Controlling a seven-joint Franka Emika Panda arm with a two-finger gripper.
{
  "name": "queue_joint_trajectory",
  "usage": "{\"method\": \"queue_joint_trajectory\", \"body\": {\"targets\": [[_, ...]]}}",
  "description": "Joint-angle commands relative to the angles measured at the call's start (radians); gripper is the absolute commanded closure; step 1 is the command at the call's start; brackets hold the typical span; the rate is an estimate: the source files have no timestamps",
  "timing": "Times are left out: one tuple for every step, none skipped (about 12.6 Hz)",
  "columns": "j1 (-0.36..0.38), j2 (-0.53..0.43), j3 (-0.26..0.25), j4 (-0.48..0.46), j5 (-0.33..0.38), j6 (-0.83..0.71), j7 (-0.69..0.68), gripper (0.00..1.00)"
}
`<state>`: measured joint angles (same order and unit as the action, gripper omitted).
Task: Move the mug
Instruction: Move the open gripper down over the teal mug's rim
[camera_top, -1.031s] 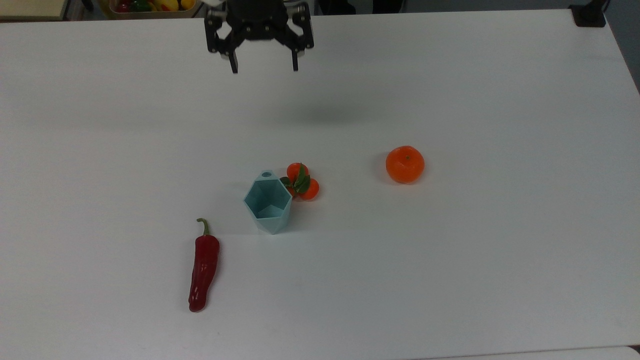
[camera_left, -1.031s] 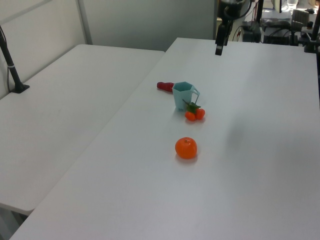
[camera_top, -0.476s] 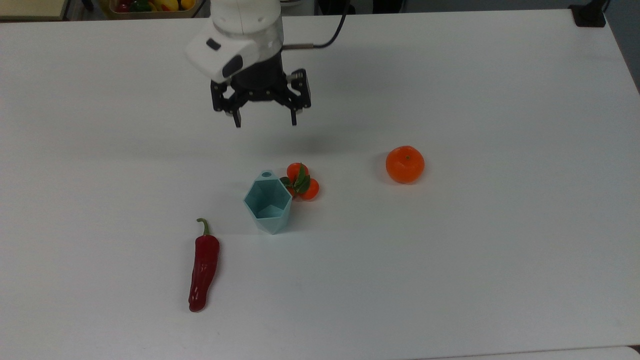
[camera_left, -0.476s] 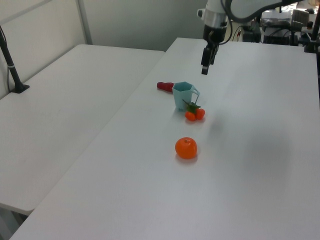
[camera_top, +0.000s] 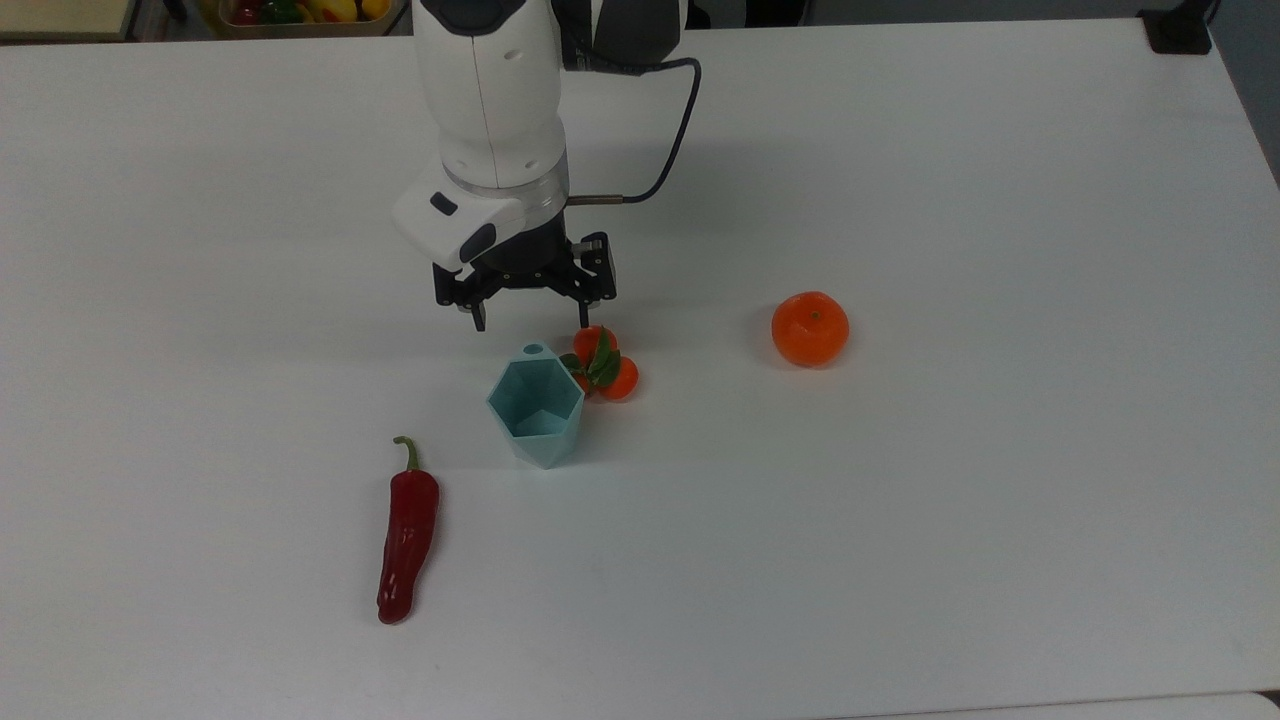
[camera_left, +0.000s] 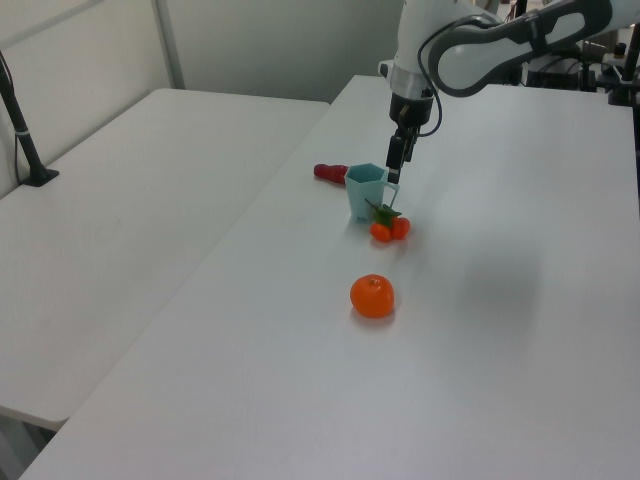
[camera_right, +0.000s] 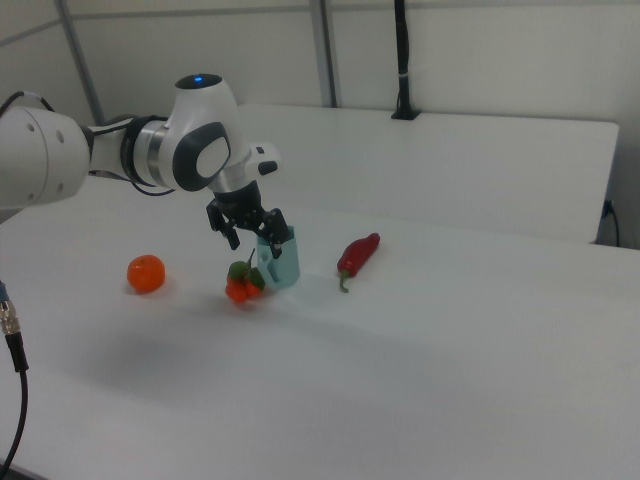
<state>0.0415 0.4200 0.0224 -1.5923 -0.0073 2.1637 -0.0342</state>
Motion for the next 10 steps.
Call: {"method": "queue_joint_trajectory", "body": {"targets": [[0.011, 0.032, -0.013, 0.0, -0.026, 0.059, -0.01, 0.0], [0.011, 0.045, -0.013, -0.002, -0.036, 0.071, -0.01, 0.0], [0.011, 0.052, -0.013, -0.002, -0.043, 0.076, -0.01, 0.0], [0.011, 0.059, -0.013, 0.0, -0.046, 0.076, -0.01, 0.02], [0.011, 0.062, -0.013, 0.0, -0.057, 0.076, -0.01, 0.09], [0.011, 0.065, -0.013, -0.002, -0.062, 0.076, -0.01, 0.16], [0.011, 0.069, -0.012, -0.002, -0.062, 0.076, -0.01, 0.26], [0.011, 0.069, -0.013, -0.002, -0.062, 0.076, -0.01, 0.37], [0.011, 0.071, -0.012, 0.0, -0.063, 0.077, -0.01, 0.39], [0.011, 0.074, -0.013, 0.0, -0.063, 0.077, -0.012, 0.4]]}}
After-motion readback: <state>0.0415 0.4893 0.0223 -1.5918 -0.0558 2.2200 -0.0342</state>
